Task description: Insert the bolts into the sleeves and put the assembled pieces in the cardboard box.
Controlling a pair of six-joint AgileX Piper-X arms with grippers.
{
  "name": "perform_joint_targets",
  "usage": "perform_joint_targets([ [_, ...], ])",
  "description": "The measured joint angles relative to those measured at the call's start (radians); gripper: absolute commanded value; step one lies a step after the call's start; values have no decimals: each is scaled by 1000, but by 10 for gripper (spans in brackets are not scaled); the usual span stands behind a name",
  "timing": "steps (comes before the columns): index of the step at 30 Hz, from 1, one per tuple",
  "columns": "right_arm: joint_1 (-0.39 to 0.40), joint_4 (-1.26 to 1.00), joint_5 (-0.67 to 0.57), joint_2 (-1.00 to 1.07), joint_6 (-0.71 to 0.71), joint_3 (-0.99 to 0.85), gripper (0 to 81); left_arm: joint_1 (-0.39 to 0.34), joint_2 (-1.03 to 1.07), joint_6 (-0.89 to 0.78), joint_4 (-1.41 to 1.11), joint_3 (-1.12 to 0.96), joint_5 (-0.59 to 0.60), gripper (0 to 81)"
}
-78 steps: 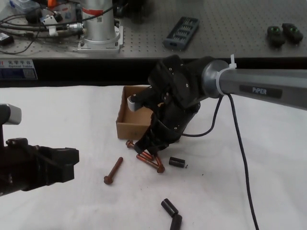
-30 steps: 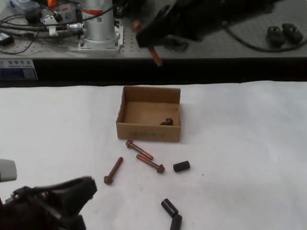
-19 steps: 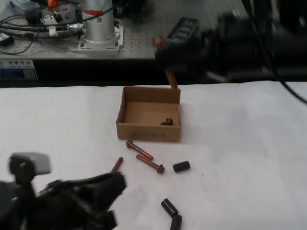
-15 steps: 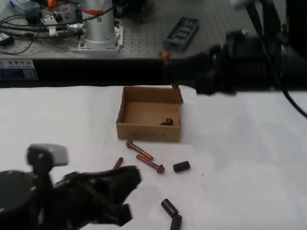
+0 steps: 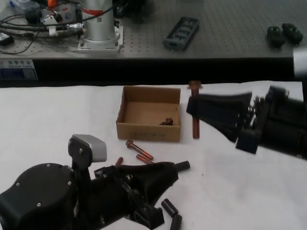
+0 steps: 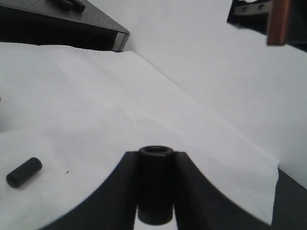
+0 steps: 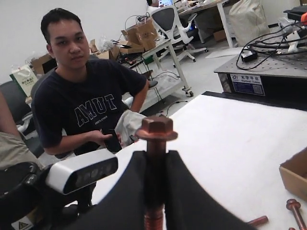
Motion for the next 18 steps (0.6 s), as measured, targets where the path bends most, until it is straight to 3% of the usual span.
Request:
perform_joint_targets([
  [5, -1, -68, 0, 0, 56, 57, 7, -44, 0, 47, -8, -1, 20, 138],
  [9, -1, -106, -8, 0, 79, 70, 7, -110, 0, 219, -8, -1, 78, 138],
  [12, -1, -115, -21, 0, 92, 72, 7, -132, 0, 256, -8, -1, 87, 138],
  [18, -4, -184, -61, 0, 114, 113, 7, -141, 26, 284, 1, -1, 14, 138],
])
